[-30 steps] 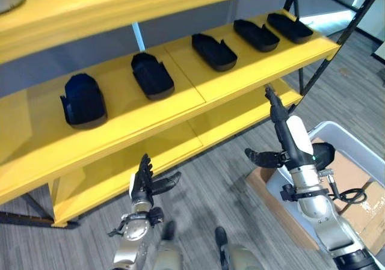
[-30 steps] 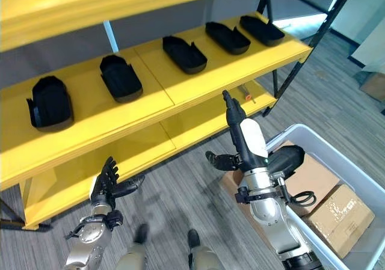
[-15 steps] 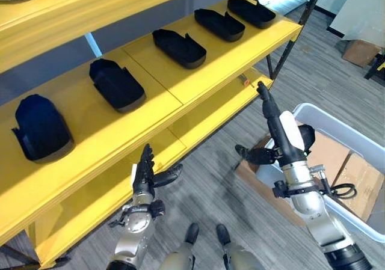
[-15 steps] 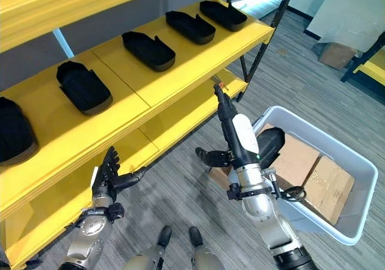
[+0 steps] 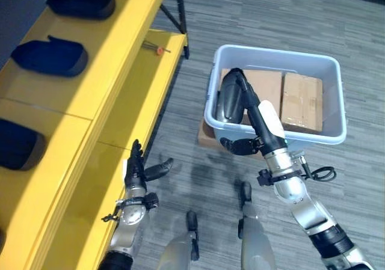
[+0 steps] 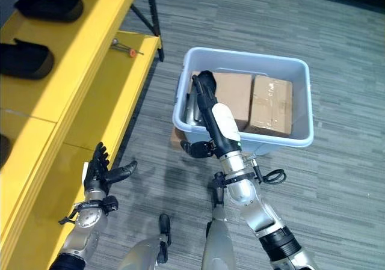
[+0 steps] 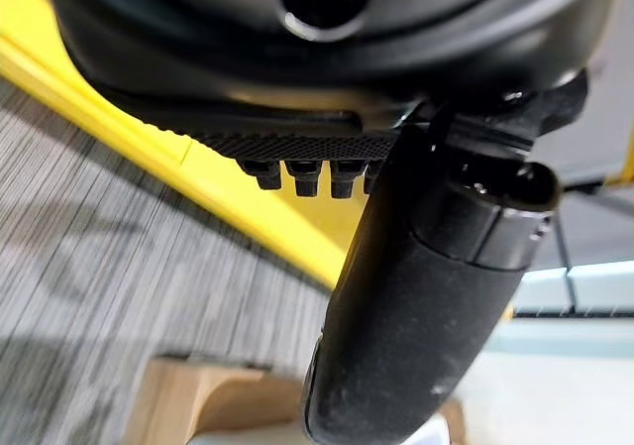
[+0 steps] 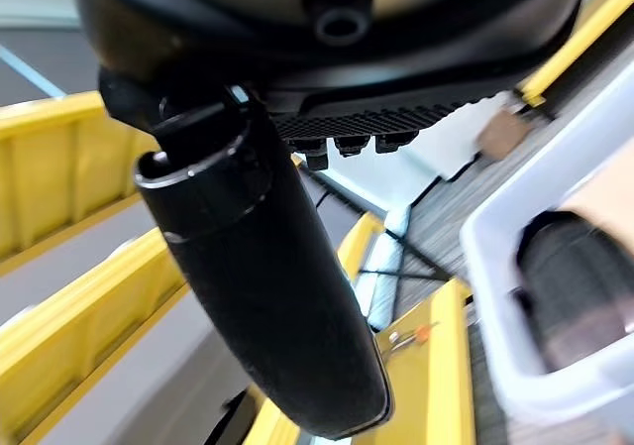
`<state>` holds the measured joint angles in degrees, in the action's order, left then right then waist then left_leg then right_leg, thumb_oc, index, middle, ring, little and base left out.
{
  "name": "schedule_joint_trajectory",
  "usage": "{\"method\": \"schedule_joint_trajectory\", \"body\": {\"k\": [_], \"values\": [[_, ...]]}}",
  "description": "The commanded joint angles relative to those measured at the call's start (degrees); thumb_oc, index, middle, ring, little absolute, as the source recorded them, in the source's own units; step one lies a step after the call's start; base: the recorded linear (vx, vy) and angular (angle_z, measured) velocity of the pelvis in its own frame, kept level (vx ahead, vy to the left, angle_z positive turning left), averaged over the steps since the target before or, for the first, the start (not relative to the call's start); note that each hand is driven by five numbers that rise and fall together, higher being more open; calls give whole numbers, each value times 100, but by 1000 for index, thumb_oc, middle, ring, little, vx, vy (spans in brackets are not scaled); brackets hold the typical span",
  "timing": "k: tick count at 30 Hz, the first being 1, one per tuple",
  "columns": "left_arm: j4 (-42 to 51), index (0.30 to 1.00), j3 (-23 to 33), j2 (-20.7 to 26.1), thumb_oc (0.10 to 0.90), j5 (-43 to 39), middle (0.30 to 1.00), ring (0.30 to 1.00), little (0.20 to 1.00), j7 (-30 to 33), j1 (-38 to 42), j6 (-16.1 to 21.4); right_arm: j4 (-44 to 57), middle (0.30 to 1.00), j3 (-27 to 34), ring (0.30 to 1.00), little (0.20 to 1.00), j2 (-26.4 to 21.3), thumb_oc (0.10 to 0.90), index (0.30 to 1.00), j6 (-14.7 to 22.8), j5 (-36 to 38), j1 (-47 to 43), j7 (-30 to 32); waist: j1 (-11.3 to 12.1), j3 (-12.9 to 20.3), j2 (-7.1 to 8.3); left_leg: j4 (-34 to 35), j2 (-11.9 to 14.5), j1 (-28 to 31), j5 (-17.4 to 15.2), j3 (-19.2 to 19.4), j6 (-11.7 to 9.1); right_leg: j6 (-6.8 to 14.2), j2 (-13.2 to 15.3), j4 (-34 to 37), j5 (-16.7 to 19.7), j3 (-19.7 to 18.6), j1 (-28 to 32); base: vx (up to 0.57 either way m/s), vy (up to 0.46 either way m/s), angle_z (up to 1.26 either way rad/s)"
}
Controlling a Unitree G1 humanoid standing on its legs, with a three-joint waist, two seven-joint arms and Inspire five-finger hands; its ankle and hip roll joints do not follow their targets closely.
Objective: Move parts from the plastic box to the shelf.
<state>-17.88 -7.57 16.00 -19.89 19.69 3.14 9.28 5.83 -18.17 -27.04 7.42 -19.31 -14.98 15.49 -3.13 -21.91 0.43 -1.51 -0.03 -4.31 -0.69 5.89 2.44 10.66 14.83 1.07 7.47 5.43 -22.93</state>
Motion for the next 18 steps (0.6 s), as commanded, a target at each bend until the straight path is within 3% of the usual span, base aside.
{"method": "schedule_joint_trajectory", "body": {"k": [1,4,6,7,8,9,10,12,14,15,16,18], "values": [[881,1000,50,123,900,62,1000,1000,1000,26,142,676,269,1000,526,1000,1000,-76,900,1000,345,-195,-423,348,133,848,304,85,-28,235,-373,-593,-181,-23,-309,265,779,59,550,398,-359,33],[863,1000,0,63,900,-135,1000,1000,1000,52,186,675,272,1000,595,1000,1000,-156,900,1000,346,-178,-324,423,27,988,295,12,379,402,-491,-702,-389,-165,-453,-23,485,118,687,354,-350,27],[870,1000,-113,47,900,-166,1000,1000,1000,20,250,662,340,1000,700,1000,1000,-193,900,1000,439,3,-155,505,-110,1017,200,-97,849,511,-451,-759,-613,-312,-582,-342,145,308,739,293,-417,1],[856,1000,-160,59,900,-144,1000,1000,1000,10,329,644,354,1000,724,1000,1000,-226,900,1000,449,26,-130,538,-170,993,179,-237,973,461,-323,-753,-685,-369,-625,-399,49,345,770,235,-459,35],[889,1000,-163,64,900,-191,1000,1000,1000,-3,388,657,343,1000,714,1000,1000,-277,900,1000,462,51,-94,598,-234,935,141,-856,1178,211,135,-783,-817,-535,-744,-399,-110,434,876,222,-478,71],[977,1000,-106,69,900,-179,1000,1000,1000,27,344,653,312,1000,640,1000,1000,-318,900,1000,457,88,-98,589,-130,806,185,-1859,1141,-174,583,-1001,-760,-736,-935,-352,-237,374,1085,236,-534,71],[1038,1000,-69,65,900,-138,1000,1000,1000,34,281,639,350,1000,611,1000,1000,-388,900,1000,473,98,-134,569,-1,636,329,-2861,644,-687,696,-1365,-627,-882,-958,-300,-266,263,1212,136,-330,41],[1092,1000,-41,21,900,-179,1000,1000,1000,19,170,582,382,1000,664,1000,1000,-463,900,1000,455,66,-84,551,43,520,391,-3050,563,-1229,646,-1336,-528,-886,-885,-281,-360,271,1284,115,-154,-49],[1086,1000,-27,31,900,-183,1000,1000,1000,-19,132,536,305,1000,755,1000,1000,-564,900,1000,384,-35,-97,595,112,479,411,-2064,673,-1421,480,-1226,-540,-768,-827,-196,-379,223,1363,232,6,-30],[1059,1000,-26,34,900,-168,1000,1000,1000,9,143,542,271,1000,797,1000,1000,-602,900,1000,375,-67,-109,653,134,447,376,-1340,858,-1620,589,-1200,-611,-684,-822,-163,-395,201,1392,294,153,-9],[995,1000,-26,32,900,-130,1000,1000,1000,21,172,543,227,1000,845,1000,1000,-661,900,1000,372,-127,-107,726,220,420,331,-598,978,-1685,1024,-1129,-708,-635,-826,-137,-430,161,1462,254,159,-35],[931,1000,-59,27,900,-119,1000,1000,1000,25,197,567,154,1000,874,1000,1000,-794,900,1000,320,-327,-140,775,299,428,295,-198,1048,-1555,1258,-1122,-865,-589,-812,-173,-483,108,1494,195,122,-43]]}}
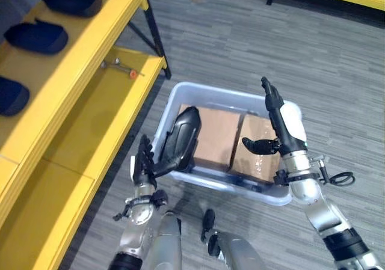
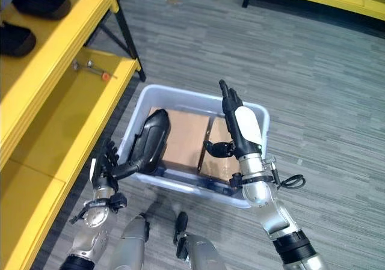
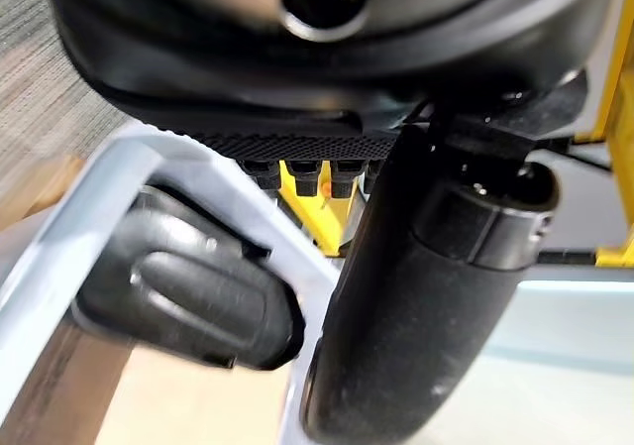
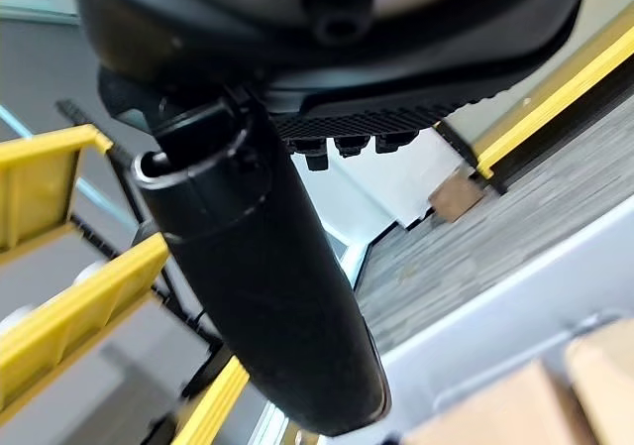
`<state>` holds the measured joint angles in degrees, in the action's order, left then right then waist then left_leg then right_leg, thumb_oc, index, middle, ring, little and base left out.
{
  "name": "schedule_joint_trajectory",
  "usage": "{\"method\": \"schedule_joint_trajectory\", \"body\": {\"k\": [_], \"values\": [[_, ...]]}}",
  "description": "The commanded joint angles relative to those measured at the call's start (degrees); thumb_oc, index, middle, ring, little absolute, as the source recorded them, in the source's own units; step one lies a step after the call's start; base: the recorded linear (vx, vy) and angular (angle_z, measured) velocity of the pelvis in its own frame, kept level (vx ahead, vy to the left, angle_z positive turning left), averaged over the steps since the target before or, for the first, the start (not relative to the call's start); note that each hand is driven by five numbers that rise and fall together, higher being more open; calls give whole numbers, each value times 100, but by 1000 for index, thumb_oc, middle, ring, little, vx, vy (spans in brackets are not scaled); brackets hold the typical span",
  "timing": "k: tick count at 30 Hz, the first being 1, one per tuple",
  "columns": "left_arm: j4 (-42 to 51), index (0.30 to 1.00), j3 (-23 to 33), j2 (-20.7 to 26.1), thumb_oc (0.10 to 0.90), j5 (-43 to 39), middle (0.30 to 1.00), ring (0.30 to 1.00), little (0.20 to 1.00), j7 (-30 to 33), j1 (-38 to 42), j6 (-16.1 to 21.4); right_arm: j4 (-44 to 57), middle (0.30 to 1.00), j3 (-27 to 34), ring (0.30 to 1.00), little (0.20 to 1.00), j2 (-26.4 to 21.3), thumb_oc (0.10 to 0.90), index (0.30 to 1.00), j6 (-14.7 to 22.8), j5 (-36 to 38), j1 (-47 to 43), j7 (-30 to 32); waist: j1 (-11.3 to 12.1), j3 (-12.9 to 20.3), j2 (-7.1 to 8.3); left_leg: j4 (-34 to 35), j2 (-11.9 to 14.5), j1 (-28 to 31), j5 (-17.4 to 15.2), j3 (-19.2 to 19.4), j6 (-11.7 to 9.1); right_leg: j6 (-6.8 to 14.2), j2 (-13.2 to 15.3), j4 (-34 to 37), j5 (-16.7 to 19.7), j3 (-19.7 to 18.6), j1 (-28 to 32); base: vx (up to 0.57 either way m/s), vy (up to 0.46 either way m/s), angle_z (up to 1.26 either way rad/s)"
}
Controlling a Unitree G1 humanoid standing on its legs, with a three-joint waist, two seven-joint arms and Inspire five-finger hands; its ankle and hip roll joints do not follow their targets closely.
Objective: Move parts from the plastic box to the shelf.
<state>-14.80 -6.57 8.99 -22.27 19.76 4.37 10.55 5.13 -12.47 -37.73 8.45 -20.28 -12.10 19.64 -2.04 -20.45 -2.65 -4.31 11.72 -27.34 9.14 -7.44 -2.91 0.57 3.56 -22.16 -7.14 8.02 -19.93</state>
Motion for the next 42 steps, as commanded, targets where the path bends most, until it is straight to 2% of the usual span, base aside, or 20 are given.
{"method": "schedule_joint_trajectory", "body": {"k": [1,4,5,9,13,16,21,23,25,30,37,42], "values": [[658,1000,-152,737,900,94,1000,1000,1000,7,49,474,214,1000,280,1000,1000,209,900,1000,214,-347,-480,370,183,293,589,80,-98,875,105,236,-305,455,331,2120,928,-198,1177,149,174,-36],[687,1000,-171,764,900,132,1000,1000,1000,15,77,492,49,1000,197,1000,1000,147,900,1000,125,-495,-633,329,238,272,567,57,-164,972,-29,330,-294,471,362,2115,980,-307,1147,113,165,-53],[748,1000,-201,833,900,185,1000,1000,1000,-14,136,488,-116,1000,158,1000,1000,34,900,1000,52,-669,-811,363,251,211,605,-56,-241,999,-148,538,-254,496,451,2136,1005,-333,1155,109,159,-32],[836,1000,-161,1010,900,197,1000,1000,1000,-16,190,512,-349,1000,-117,1000,1000,-118,900,1000,-35,-819,-1211,328,316,64,681,-87,-332,945,-288,677,-166,579,574,2168,1097,-456,1019,41,133,-9],[939,1000,-136,1137,900,186,1000,1000,1000,6,176,472,-811,1000,-495,1000,1000,-646,900,1000,-233,-1140,-1783,119,342,-148,780,-166,-470,666,-414,828,-87,688,732,2283,1289,-536,686,16,82,5],[980,1000,-163,1117,900,196,1000,1000,1000,5,168,429,-904,1000,-627,1000,1000,-896,900,1000,-266,-1294,-1971,8,340,-281,803,-177,-504,514,-423,852,-69,708,763,2295,1337,-549,527,-1,17,4],[1000,1000,-179,1122,900,177,1000,1000,1000,-1,209,426,-986,1000,-875,1000,1000,-1011,900,1000,-254,-1426,-2195,-86,334,-374,804,-170,-516,418,-405,834,-69,707,758,2289,1345,-528,418,-2,-2,-1],[1025,1000,-228,1139,900,170,1000,1000,1000,-7,225,442,-1046,1000,-1220,1000,1000,-1094,900,1000,-228,-1572,-2487,-223,380,-450,829,-120,-505,374,-366,829,-86,708,737,2287,1350,-498,352,-7,-20,-4],[1046,1000,-229,1140,900,165,1000,1000,1000,2,232,456,-1053,1000,-1355,1000,1000,-1102,900,1000,-214,-1613,-2616,-258,398,-477,836,-116,-499,353,-358,808,-87,704,735,2281,1351,-488,335,-8,-27,-5],[1117,1000,-188,1159,900,85,1000,1000,1000,85,256,522,-1354,1000,-2439,1000,1000,-992,900,1000,-171,-2020,-3543,-563,536,-736,828,-91,-482,185,-281,662,-124,658,684,2076,1245,-343,165,-30,-62,12],[1165,1000,-178,1141,900,42,1000,1000,1000,169,250,585,-1421,1000,-2870,1000,1000,-869,900,1000,-214,-2380,-4134,-551,674,-930,808,-92,-500,70,-233,549,-133,641,673,1915,1182,-228,53,-13,-21,10],[1177,1000,-208,1085,900,56,1000,1000,1000,234,242,592,-1497,1000,-2955,1000,1000,-693,900,1000,-288,-2598,-4268,-473,777,-935,804,-12,-508,-51,-165,447,-144,638,672,1885,1152,-101,-33,7,-14,6]]}}
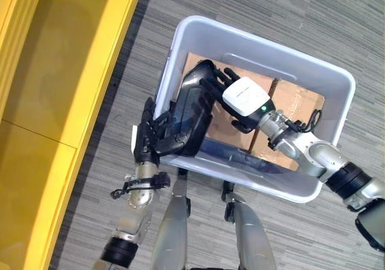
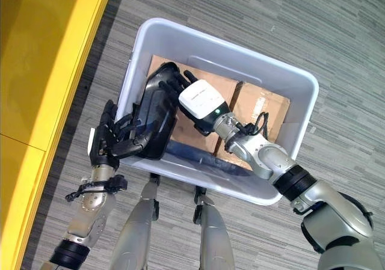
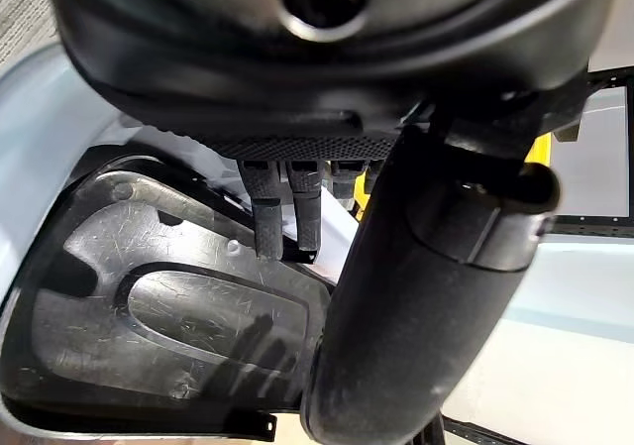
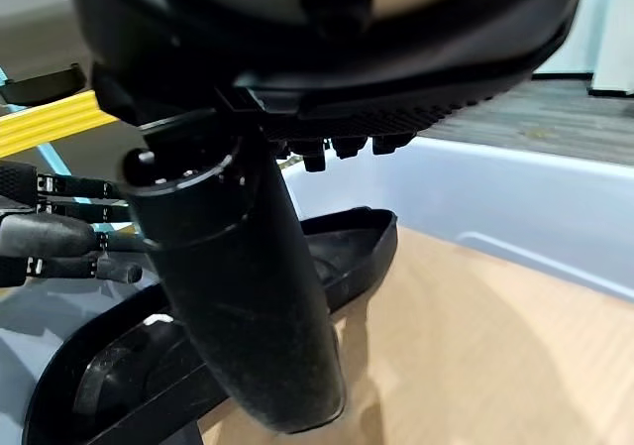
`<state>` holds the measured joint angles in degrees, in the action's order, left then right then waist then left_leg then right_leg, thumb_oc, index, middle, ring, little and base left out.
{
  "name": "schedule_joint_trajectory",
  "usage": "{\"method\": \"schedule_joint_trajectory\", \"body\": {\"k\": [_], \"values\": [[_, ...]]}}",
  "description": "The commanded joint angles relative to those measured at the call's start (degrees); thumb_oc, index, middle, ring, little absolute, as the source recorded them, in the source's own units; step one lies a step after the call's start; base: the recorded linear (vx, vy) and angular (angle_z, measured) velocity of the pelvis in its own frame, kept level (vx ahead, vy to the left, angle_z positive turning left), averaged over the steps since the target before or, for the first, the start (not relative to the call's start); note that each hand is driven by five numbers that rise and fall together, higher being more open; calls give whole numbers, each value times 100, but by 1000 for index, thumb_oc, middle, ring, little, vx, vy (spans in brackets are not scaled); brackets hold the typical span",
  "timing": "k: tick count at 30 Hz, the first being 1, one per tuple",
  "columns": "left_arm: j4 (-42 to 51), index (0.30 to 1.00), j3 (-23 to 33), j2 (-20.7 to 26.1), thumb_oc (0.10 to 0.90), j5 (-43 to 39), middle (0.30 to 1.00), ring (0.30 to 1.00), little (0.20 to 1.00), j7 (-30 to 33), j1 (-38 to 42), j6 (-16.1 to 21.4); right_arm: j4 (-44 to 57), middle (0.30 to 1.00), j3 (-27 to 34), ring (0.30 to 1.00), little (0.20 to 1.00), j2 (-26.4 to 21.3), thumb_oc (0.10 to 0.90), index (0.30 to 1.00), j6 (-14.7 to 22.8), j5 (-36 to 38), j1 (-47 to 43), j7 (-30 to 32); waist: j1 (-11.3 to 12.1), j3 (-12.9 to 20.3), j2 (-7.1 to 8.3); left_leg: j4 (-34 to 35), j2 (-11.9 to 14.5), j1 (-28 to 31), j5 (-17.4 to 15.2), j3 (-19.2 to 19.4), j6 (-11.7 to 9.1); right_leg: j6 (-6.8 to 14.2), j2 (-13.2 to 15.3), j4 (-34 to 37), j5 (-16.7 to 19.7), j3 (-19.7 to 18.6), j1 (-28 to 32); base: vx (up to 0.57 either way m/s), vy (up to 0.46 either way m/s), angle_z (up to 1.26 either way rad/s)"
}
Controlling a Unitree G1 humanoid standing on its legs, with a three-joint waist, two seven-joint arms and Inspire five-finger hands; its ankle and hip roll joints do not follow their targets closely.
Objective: Move parts from the plastic box to the shelf.
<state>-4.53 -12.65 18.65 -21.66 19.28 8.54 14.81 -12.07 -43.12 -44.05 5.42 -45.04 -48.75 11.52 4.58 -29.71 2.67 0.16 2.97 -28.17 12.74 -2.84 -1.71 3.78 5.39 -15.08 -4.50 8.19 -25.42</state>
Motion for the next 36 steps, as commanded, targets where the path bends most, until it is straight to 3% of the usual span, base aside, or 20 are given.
{"method": "schedule_joint_trajectory", "body": {"k": [1,7,18,21,23,25,26,27,36], "values": [[150,1000,388,103,900,1,1000,1000,1000,307,-165,171,200,1000,120,1000,1000,1,900,1000,1,-137,-604,353,134,-8,272,-424,365,9,-503,-33,-269,319,489,1184,883,-92,504,16,-19,17],[118,1000,340,112,900,27,1000,1000,1000,370,-125,207,-38,1000,-23,1000,1000,132,900,1000,-89,-257,-652,419,238,-8,250,-315,343,-160,-424,-173,-298,321,509,1139,838,52,389,15,-14,15],[327,1000,286,126,900,36,1000,1000,1000,497,-221,347,-770,1000,-369,1000,1000,143,900,1000,-295,-360,-919,600,382,-8,81,-381,240,-1194,-332,-439,-308,297,538,732,707,259,-600,3,-5,10],[377,1000,205,122,900,30,1000,1000,1000,542,-181,391,-1483,1000,-766,1000,1000,288,900,1000,-389,-421,-1177,614,467,-8,-23,-693,143,-1776,-415,-569,-268,268,606,385,588,316,-1150,10,-3,14],[381,1000,177,122,900,40,1000,1000,1000,548,-189,397,-1617,1000,-800,1000,1000,334,900,1000,-425,-412,-1183,634,473,-8,-35,-756,121,-1832,-475,-585,-269,263,617,303,522,329,-1196,10,-4,2],[317,1000,60,108,900,21,1000,1000,1000,551,-61,409,-2395,1000,-1151,1000,1000,515,900,1000,-504,-494,-1325,553,557,-8,-111,-863,45,-2072,-485,-659,-244,261,652,145,498,371,-1428,7,-2,3],[295,1000,30,115,900,21,1000,1000,1000,539,-14,415,-2604,577,-1252,577,577,573,598,577,-515,-514,-1366,511,581,-8,-139,-869,42,-2113,-482,-685,-245,264,671,117,489,384,-1480,13,3,12],[268,1000,3,116,900,7,1000,1000,1000,523,26,413,-2740,300,-1343,300,300,625,400,300,-507,-542,-1382,449,596,-8,-154,-865,30,-2125,-474,-708,-246,263,675,108,486,398,-1500,16,12,13],[84,1000,-71,41,900,-82,1000,1000,1000,526,225,400,-2786,300,-961,300,300,772,400,300,-502,-64,-839,478,582,-8,-123,-706,38,-1818,-420,-708,-220,257,690,192,504,440,-1246,-2,23,6]]}}
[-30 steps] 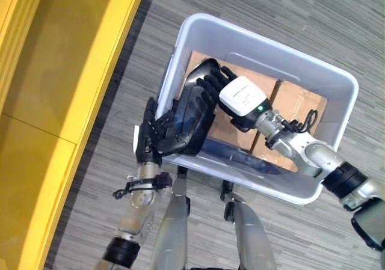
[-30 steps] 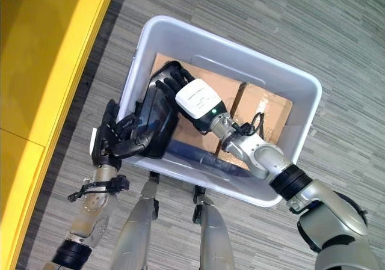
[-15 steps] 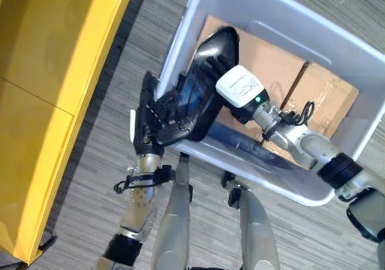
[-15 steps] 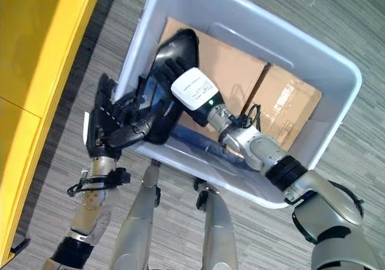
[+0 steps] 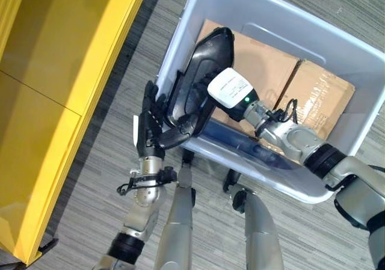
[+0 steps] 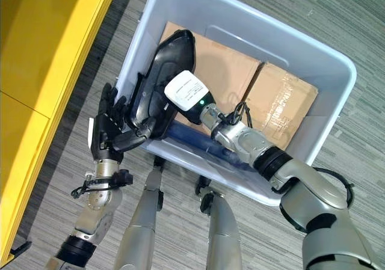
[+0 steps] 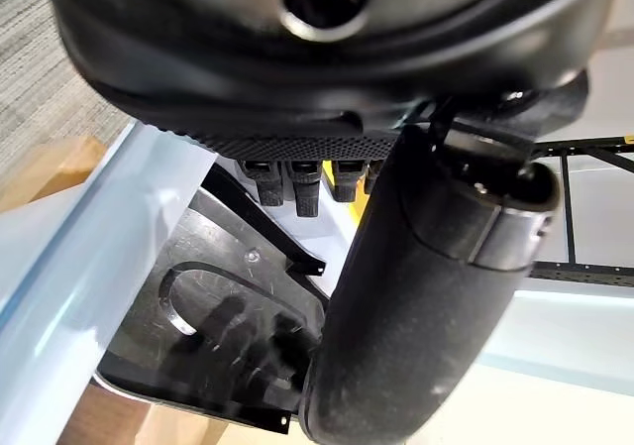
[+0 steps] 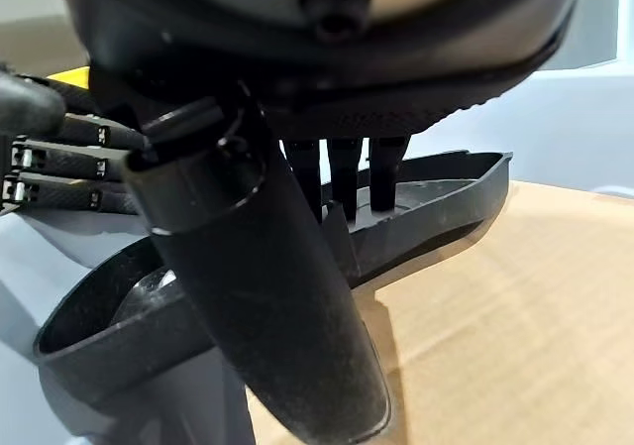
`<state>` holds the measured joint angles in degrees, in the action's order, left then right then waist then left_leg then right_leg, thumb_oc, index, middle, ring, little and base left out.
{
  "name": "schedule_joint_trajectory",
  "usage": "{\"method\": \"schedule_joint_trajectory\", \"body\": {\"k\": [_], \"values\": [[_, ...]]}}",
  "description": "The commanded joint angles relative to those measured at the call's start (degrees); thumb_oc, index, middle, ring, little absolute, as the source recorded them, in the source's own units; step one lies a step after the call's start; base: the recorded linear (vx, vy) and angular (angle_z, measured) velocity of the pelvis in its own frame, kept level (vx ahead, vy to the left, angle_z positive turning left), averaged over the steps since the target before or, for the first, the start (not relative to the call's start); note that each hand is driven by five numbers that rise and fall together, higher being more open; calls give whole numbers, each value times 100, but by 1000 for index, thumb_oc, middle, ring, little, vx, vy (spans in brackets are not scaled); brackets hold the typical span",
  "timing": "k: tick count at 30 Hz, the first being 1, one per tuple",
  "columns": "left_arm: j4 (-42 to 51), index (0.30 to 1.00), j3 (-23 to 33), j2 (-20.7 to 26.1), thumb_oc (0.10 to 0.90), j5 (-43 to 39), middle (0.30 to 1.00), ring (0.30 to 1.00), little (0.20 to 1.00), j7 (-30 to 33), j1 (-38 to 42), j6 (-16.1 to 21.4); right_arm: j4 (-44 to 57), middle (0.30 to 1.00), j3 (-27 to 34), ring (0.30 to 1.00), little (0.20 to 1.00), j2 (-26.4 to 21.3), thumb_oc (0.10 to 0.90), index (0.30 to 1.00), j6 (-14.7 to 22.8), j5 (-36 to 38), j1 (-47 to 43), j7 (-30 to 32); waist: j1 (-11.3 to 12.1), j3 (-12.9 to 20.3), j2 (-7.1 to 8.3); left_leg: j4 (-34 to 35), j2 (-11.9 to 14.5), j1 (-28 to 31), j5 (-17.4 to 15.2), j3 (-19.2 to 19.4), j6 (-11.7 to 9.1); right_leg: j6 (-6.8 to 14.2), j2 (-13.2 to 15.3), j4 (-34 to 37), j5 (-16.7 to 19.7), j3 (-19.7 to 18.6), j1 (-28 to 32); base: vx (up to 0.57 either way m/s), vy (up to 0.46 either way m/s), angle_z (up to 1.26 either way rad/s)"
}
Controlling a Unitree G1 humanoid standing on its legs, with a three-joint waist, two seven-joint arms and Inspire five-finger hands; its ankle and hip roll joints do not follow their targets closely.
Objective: Move parts from the plastic box to the shelf.
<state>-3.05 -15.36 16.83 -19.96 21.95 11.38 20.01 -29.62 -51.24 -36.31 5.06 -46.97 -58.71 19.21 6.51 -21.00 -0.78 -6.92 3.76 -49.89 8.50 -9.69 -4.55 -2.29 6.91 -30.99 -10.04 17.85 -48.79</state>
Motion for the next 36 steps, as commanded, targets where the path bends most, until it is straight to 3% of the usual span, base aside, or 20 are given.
{"method": "schedule_joint_trajectory", "body": {"k": [1,9,15,18,25,30,36], "values": [[-91,1000,189,219,900,-262,1000,1000,1000,253,-45,-125,-1007,300,-95,300,300,5,400,300,-461,175,220,-272,382,-880,229,45,-36,441,12,-12,60,863,538,1827,1071,-529,1170,-40,57,4],[-259,1000,137,160,900,-285,1000,1000,1000,186,159,-179,-1064,300,529,300,300,103,400,300,-433,704,939,-44,358,-880,277,580,-3,1599,195,98,-37,928,556,2327,1248,-456,2320,-21,26,2],[-424,1000,258,191,900,-276,1000,1000,1000,77,240,-239,-820,300,868,300,300,-243,400,300,-360,671,1436,-96,284,-873,302,704,20,2521,178,142,-55,967,631,2522,1281,-449,3248,3,21,13],[-486,1000,337,300,900,-235,1000,1000,1000,-37,173,-284,-271,300,1197,300,300,-642,400,300,-294,643,1832,-172,168,-525,369,703,62,3014,31,184,-38,990,656,2634,1259,-491,3710,72,26,3],[-440,1000,575,563,900,30,1000,1000,1000,-130,60,-381,1179,300,2050,300,300,-1267,400,300,-117,905,2149,-130,-169,201,558,761,174,3680,-201,428,14,1062,583,2909,1342,-754,4146,64,24,-22],[-385,1000,846,761,900,315,1000,1000,1000,-100,12,-396,2254,300,2630,300,300,-1388,400,300,228,1486,2412,-267,-379,691,606,840,256,4139,-365,677,70,1071,504,2977,1335,-1094,4326,90,22,-47],[-378,1000,1046,1208,900,1364,1000,1000,1000,156,31,-406,2848,300,2676,300,300,-1497,400,300,622,2384,2394,-703,-503,1098,621,1037,339,4531,-421,875,50,1093,433,3054,1304,-1312,4499,85,-3,-23]]}}
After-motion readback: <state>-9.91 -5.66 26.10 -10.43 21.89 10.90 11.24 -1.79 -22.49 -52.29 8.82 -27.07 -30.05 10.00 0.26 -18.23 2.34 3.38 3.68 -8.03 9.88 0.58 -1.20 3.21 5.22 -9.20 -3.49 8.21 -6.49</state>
